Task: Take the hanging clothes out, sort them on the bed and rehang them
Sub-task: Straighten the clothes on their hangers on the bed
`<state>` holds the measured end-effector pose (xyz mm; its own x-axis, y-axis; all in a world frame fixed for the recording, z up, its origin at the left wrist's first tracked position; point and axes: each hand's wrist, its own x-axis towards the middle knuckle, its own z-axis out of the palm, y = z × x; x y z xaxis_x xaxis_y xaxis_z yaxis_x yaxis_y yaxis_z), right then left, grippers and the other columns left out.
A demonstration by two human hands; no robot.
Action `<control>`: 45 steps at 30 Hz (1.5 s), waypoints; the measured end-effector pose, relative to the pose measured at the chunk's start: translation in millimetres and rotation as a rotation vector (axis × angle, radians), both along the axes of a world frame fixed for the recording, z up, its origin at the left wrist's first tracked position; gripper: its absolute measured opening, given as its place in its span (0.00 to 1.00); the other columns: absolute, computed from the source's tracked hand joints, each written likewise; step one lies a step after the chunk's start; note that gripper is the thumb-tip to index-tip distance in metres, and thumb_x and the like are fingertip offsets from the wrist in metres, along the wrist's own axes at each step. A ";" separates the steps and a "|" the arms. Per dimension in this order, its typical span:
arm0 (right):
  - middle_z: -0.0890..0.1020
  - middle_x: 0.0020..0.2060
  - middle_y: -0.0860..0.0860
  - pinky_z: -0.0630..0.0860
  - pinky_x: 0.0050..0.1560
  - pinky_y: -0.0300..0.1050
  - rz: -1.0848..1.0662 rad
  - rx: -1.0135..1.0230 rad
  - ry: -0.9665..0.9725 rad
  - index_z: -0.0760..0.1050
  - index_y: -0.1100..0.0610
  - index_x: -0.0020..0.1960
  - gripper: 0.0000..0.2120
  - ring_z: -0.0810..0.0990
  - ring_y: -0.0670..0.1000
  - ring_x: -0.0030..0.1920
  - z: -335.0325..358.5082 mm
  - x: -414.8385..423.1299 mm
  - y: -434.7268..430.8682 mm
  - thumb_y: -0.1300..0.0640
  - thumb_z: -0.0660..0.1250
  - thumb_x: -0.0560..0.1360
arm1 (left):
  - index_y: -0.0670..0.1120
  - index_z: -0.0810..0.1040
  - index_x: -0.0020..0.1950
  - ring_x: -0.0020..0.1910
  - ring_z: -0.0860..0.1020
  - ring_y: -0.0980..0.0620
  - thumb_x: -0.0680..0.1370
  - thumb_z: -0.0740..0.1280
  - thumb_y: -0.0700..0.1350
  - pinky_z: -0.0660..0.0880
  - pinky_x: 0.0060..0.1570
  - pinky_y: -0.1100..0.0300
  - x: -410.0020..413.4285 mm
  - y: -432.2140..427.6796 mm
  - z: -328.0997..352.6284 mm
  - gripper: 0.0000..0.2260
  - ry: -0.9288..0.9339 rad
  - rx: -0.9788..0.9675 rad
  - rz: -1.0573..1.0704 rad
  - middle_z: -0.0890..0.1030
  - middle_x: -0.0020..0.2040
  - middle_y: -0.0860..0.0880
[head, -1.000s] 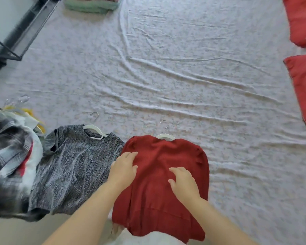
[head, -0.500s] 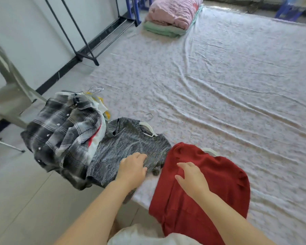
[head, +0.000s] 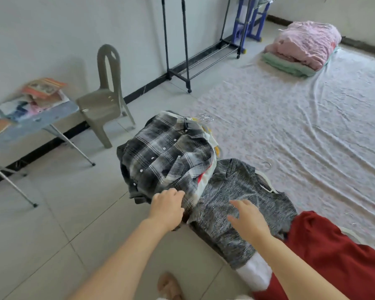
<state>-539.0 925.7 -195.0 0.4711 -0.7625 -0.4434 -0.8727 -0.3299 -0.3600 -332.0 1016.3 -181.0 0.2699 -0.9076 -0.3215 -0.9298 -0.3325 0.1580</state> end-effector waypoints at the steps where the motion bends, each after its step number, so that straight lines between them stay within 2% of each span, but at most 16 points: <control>1: 0.68 0.67 0.52 0.71 0.62 0.50 0.010 0.003 -0.002 0.63 0.50 0.71 0.23 0.72 0.54 0.63 2.0 16.1 1.6 0.51 0.62 0.78 | 0.49 0.65 0.68 0.62 0.70 0.47 0.78 0.61 0.51 0.66 0.60 0.52 15.4 3.9 0.9 0.19 0.007 -0.005 0.015 0.71 0.64 0.49; 7: 0.70 0.66 0.51 0.71 0.63 0.51 0.047 -0.035 -0.025 0.64 0.51 0.70 0.22 0.73 0.52 0.61 5.2 89.7 -8.0 0.52 0.62 0.77 | 0.50 0.64 0.69 0.62 0.70 0.48 0.78 0.61 0.51 0.65 0.61 0.53 80.3 -3.1 3.3 0.20 0.034 -0.040 0.037 0.71 0.64 0.50; 10: 0.71 0.65 0.51 0.73 0.60 0.50 0.045 -0.038 -0.026 0.65 0.51 0.70 0.21 0.74 0.52 0.60 1.8 115.0 -23.0 0.52 0.62 0.77 | 0.50 0.66 0.67 0.61 0.71 0.48 0.78 0.61 0.51 0.65 0.61 0.53 105.5 -20.0 2.8 0.19 0.044 -0.039 0.033 0.72 0.63 0.50; 13: 0.72 0.64 0.51 0.73 0.59 0.49 0.031 -0.032 -0.025 0.66 0.51 0.69 0.20 0.72 0.52 0.61 -5.2 141.1 -46.2 0.53 0.61 0.77 | 0.50 0.63 0.70 0.63 0.69 0.48 0.78 0.61 0.51 0.64 0.62 0.52 133.0 -43.9 1.2 0.21 0.051 -0.033 0.013 0.71 0.65 0.49; 18: 0.69 0.67 0.51 0.72 0.60 0.48 0.013 -0.005 -0.031 0.64 0.52 0.71 0.22 0.71 0.53 0.64 -26.3 198.5 -111.8 0.52 0.60 0.78 | 0.50 0.63 0.71 0.63 0.69 0.49 0.78 0.60 0.50 0.64 0.63 0.52 191.2 -109.2 -7.9 0.21 0.039 -0.027 -0.014 0.70 0.66 0.50; 24: 0.69 0.66 0.52 0.72 0.61 0.50 -0.064 0.082 -0.037 0.65 0.52 0.70 0.22 0.72 0.53 0.62 -55.8 262.4 -203.0 0.53 0.62 0.77 | 0.50 0.62 0.71 0.65 0.68 0.49 0.79 0.59 0.50 0.63 0.65 0.52 244.5 -207.2 -26.9 0.21 0.076 0.074 -0.064 0.69 0.67 0.50; 29: 0.69 0.66 0.53 0.73 0.56 0.47 -0.076 0.114 -0.004 0.66 0.53 0.69 0.21 0.73 0.54 0.60 -89.5 299.1 -271.7 0.52 0.62 0.77 | 0.49 0.61 0.72 0.65 0.67 0.48 0.79 0.59 0.50 0.62 0.65 0.52 266.9 -273.1 -49.0 0.22 0.108 0.094 -0.106 0.69 0.67 0.49; 32: 0.70 0.66 0.55 0.71 0.62 0.50 -0.122 0.130 0.027 0.66 0.55 0.70 0.21 0.72 0.55 0.62 -112.4 311.4 -304.2 0.54 0.62 0.77 | 0.49 0.61 0.71 0.65 0.68 0.49 0.79 0.59 0.50 0.62 0.64 0.52 272.5 -298.1 -65.4 0.21 0.126 0.118 -0.136 0.69 0.66 0.50; 36: 0.73 0.61 0.57 0.74 0.55 0.51 -0.222 0.138 0.040 0.67 0.58 0.66 0.19 0.75 0.57 0.57 -141.1 322.8 -334.8 0.55 0.63 0.76 | 0.49 0.60 0.72 0.66 0.66 0.50 0.79 0.59 0.49 0.60 0.66 0.52 277.3 -318.4 -89.8 0.22 0.171 0.163 -0.149 0.68 0.68 0.50; 42: 0.73 0.63 0.56 0.74 0.52 0.51 -0.340 0.132 0.007 0.64 0.59 0.67 0.21 0.74 0.58 0.58 -175.8 342.3 -362.8 0.52 0.61 0.77 | 0.50 0.59 0.73 0.67 0.65 0.51 0.80 0.58 0.49 0.58 0.67 0.53 286.1 -330.8 -116.3 0.22 0.201 0.217 -0.158 0.66 0.68 0.51; 45: 0.71 0.64 0.57 0.72 0.55 0.52 -0.410 0.150 -0.003 0.63 0.59 0.69 0.23 0.72 0.59 0.61 -184.4 344.6 -365.1 0.54 0.62 0.77 | 0.50 0.59 0.73 0.66 0.65 0.51 0.80 0.58 0.49 0.58 0.67 0.53 290.6 -333.7 -122.0 0.22 0.208 0.224 -0.165 0.67 0.68 0.51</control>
<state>-194.4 560.6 -379.5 0.1440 -0.8139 -0.5628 -0.9193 0.1005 -0.3805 -41.4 682.6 -303.0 0.0336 -0.8343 -0.5503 -0.9295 -0.2285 0.2897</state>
